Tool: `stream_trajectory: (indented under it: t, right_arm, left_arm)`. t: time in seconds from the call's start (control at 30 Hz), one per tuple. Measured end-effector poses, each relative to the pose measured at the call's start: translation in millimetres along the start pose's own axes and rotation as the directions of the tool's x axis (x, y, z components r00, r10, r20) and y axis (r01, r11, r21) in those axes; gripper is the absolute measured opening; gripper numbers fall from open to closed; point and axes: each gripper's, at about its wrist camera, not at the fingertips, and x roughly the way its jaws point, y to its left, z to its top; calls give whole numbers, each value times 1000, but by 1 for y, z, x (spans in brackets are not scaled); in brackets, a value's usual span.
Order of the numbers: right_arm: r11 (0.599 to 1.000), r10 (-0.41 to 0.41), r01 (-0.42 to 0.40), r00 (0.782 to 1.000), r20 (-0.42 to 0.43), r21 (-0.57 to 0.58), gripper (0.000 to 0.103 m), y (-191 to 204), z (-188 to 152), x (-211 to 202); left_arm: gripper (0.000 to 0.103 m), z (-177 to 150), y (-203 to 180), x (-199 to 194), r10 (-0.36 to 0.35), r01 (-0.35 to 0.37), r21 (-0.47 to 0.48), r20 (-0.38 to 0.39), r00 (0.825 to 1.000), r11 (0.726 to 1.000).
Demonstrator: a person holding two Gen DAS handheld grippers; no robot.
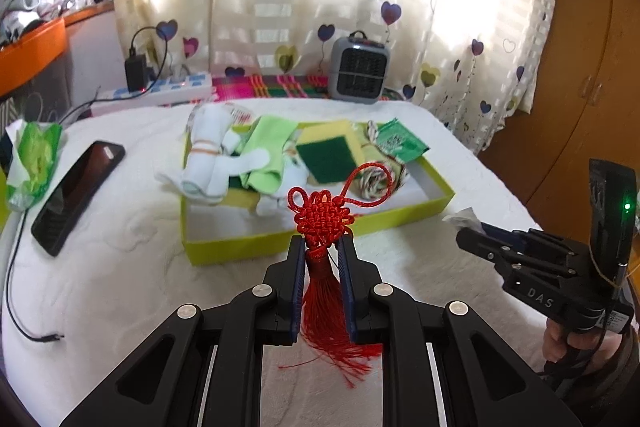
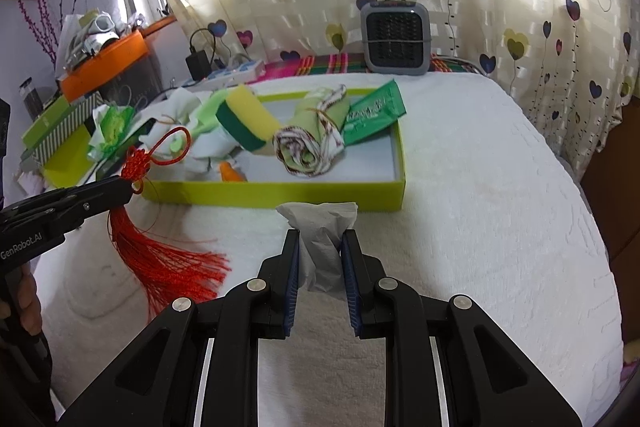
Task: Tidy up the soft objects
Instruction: 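Carry the tassel in the left tool while the right tool carries the tissue over the box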
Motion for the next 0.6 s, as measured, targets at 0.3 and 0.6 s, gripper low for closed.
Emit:
stream_trajectory:
  t: [0.3, 0.6]
  right_arm:
    - [1000, 17, -17, 999, 34, -2, 21, 5, 13, -5]
    - [1000, 28, -28, 998, 61, -5, 21, 6, 30, -5]
  left_arm:
    - [15, 18, -4, -6, -22, 21, 16, 33, 999, 1000]
    - [15, 38, 5, -4, -57, 57, 2, 36, 998, 998]
